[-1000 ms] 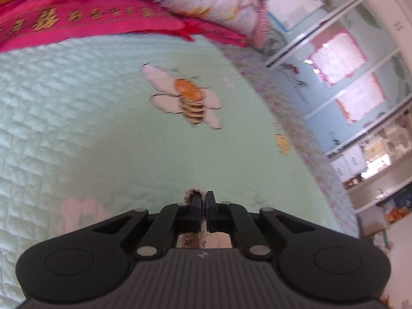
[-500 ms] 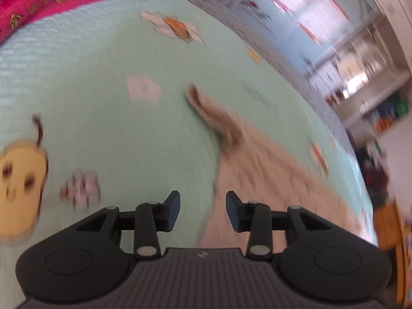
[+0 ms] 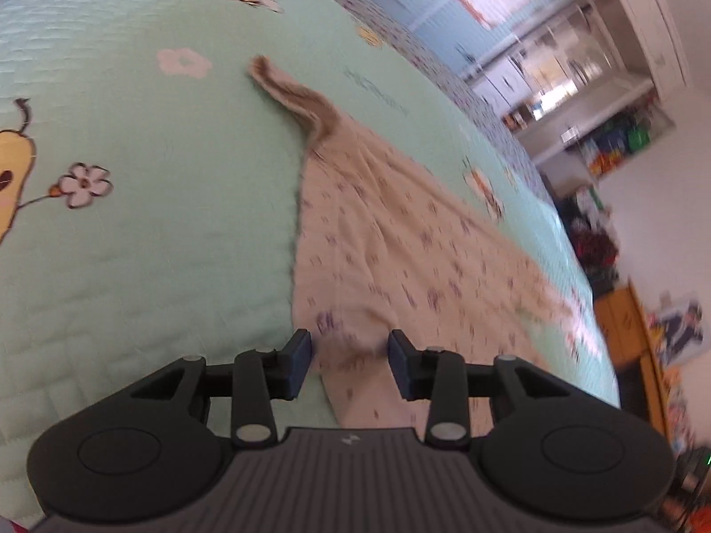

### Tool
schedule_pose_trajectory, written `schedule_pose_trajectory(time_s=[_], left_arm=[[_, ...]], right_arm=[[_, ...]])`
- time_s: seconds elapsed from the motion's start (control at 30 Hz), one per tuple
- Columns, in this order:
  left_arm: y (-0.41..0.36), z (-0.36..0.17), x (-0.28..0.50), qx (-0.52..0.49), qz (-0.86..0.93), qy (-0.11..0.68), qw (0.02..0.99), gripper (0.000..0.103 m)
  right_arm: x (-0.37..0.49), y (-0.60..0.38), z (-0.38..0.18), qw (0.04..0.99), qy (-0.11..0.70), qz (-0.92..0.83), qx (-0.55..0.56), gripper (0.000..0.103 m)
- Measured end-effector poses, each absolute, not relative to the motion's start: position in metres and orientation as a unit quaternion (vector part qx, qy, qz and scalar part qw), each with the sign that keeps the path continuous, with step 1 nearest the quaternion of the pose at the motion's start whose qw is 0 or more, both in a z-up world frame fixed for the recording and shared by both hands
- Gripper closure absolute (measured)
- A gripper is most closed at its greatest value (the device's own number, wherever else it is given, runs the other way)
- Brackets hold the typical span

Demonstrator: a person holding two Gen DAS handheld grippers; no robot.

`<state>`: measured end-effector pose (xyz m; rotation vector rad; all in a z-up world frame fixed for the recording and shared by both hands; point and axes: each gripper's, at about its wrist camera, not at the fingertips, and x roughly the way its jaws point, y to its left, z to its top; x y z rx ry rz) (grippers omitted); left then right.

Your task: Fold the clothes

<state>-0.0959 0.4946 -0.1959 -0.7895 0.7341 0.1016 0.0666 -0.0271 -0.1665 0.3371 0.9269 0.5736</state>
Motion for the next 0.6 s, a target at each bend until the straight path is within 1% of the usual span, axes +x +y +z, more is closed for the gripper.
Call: schedule_pose_trajectory(time_s=[0.07,0.2,0.37,0.4,0.5,0.6], left_arm=[[0.484,-0.194,-0.094,-0.351,0.037,0.351,0.868,0.063],[0.477,-0.19,-0.091,-0.349,0.001,0.323,0.88,0.063],[0.449,-0.173,-0.075,-0.292,-0.039,0.304,0.906,0.063],[0.444,-0.17,-0.072,-0.272,-0.033,0.312,0.91,0.063],[0.454,-0.165,-0.088,-0.248,0.009,0.29,0.925,0.062],[0.499,-0.184,-0.102,-0.306,0.082,0.28,0.906,0.062]], right_arm=[[0.067,-0.027,-0.167,0.841,0.441,0.27,0.159,0.045],[0.064,-0.02,-0.17,0.838,0.448,0.274,0.148,0.045],[0.063,-0.017,-0.172,0.838,0.452,0.271,0.143,0.045],[0.063,-0.016,-0.173,0.837,0.455,0.269,0.142,0.045],[0.062,-0.015,-0.173,0.837,0.458,0.265,0.136,0.045],[0.063,-0.017,-0.174,0.837,0.458,0.267,0.136,0.045]])
